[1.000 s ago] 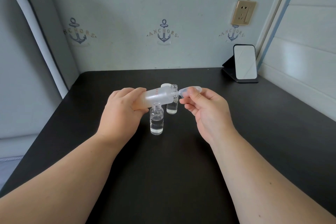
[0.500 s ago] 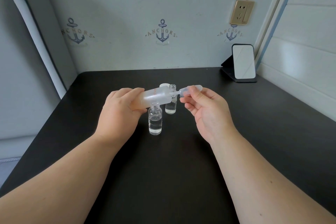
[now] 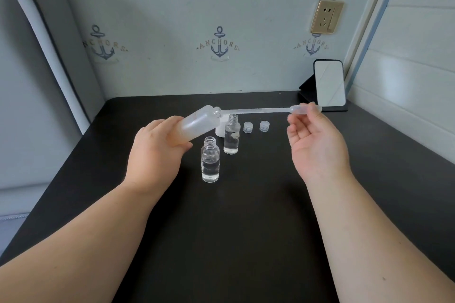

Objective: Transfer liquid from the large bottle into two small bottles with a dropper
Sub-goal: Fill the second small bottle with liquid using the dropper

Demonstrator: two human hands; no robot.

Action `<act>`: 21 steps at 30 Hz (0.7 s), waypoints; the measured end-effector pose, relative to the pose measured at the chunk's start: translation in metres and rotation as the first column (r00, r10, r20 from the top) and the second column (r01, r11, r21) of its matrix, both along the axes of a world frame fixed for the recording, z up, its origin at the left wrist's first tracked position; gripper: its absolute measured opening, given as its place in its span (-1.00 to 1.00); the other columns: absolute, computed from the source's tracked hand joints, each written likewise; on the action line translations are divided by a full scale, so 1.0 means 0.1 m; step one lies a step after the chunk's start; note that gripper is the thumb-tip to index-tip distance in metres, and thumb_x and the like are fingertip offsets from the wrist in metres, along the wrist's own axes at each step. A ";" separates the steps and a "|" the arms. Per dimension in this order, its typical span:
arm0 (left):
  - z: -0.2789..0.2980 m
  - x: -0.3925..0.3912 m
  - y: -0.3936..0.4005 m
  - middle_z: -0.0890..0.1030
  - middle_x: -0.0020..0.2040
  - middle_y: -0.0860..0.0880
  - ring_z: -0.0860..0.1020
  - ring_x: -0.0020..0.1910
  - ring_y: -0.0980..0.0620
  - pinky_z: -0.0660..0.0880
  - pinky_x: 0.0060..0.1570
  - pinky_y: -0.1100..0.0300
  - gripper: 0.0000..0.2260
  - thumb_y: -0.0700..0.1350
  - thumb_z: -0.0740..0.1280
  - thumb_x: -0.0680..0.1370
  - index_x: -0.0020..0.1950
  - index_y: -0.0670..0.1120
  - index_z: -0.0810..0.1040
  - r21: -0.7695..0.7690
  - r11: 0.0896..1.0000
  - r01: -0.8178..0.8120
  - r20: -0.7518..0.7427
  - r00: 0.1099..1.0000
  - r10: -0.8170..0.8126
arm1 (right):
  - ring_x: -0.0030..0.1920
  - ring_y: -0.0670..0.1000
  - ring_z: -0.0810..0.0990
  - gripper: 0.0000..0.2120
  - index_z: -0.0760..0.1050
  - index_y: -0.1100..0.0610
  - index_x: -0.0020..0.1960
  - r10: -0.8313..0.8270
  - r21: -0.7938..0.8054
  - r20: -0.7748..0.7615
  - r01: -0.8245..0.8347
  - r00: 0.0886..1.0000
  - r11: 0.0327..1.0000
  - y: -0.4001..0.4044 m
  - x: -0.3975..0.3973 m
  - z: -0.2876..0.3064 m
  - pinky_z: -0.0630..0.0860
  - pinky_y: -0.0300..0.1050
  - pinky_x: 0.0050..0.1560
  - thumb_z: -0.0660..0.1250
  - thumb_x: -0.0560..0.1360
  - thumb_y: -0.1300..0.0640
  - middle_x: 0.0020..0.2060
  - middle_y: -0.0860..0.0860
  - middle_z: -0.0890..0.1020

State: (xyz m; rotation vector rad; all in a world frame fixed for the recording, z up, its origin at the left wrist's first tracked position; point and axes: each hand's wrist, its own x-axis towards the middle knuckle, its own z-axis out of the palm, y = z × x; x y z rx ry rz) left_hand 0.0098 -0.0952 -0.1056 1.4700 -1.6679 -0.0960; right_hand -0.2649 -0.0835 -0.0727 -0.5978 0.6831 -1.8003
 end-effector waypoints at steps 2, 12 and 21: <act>0.01 0.00 0.00 0.53 -0.06 0.19 0.46 -0.07 0.20 0.30 -0.12 0.38 -0.70 -0.07 0.47 0.48 0.17 0.16 0.56 0.020 1.000 -0.012 -0.050 0.999 0.013 | -0.21 -0.02 0.69 -0.86 0.63 0.22 -0.06 -0.020 -0.001 0.046 0.020 0.999 1.000 -0.01 -0.06 0.01 0.58 -0.22 -0.16 0.40 0.59 0.15 -0.19 0.03 0.72; 0.03 -0.03 0.02 0.58 -0.13 0.28 0.54 -0.13 0.44 0.36 -0.24 0.39 -0.72 0.07 0.51 0.49 0.06 0.22 0.44 0.139 0.990 0.024 -0.293 0.956 0.018 | -0.27 -0.04 0.62 -0.74 0.68 0.16 -0.30 -0.001 -0.030 0.035 0.002 0.999 1.000 -0.04 -0.14 0.00 0.53 -0.23 -0.20 0.41 0.55 0.14 -0.23 0.00 0.68; 0.01 -0.02 0.03 0.55 0.01 0.32 0.55 -0.03 0.34 0.42 -0.15 0.36 -0.59 0.18 0.50 0.46 0.22 0.20 0.41 0.170 0.982 0.086 -0.378 0.926 -0.016 | -0.33 -0.05 0.58 -0.71 0.68 0.14 -0.30 -0.005 -0.014 0.012 0.005 1.000 1.000 -0.03 -0.13 0.01 0.50 -0.24 -0.26 0.39 0.58 0.15 -0.28 0.02 0.66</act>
